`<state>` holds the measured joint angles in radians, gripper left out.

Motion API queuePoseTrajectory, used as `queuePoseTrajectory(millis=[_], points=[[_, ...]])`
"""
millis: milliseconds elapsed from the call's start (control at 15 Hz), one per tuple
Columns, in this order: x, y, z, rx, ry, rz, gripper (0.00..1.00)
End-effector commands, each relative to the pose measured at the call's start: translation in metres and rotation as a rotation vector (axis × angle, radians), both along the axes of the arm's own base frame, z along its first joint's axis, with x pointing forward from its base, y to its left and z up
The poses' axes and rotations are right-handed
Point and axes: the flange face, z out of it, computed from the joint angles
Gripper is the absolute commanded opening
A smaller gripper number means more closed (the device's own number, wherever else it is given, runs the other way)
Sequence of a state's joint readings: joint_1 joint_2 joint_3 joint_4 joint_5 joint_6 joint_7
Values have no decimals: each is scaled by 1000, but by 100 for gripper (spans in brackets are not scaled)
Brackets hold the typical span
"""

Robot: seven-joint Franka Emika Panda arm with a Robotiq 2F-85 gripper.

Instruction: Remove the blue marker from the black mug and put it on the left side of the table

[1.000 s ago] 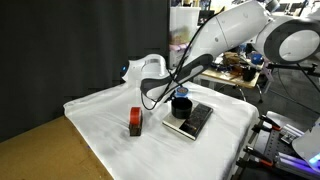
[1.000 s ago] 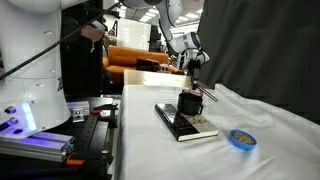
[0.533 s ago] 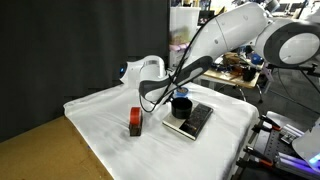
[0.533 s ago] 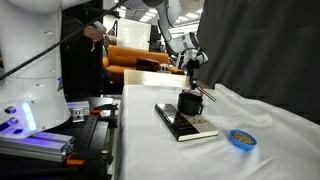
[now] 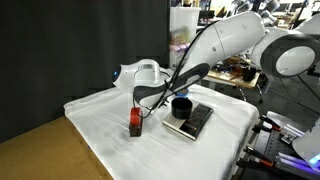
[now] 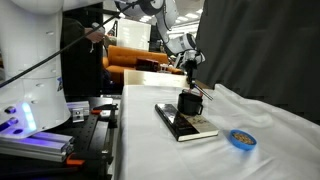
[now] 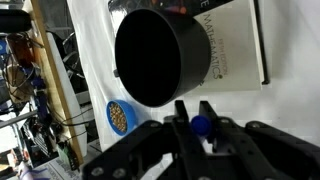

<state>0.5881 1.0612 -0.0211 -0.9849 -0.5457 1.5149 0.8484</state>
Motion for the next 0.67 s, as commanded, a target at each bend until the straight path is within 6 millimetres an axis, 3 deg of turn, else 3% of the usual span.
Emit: queuePoseTrajectory(millis=[0, 600], points=[[3, 10, 2, 0, 19, 34, 5], [-7, 40, 1, 48, 18, 55, 5]])
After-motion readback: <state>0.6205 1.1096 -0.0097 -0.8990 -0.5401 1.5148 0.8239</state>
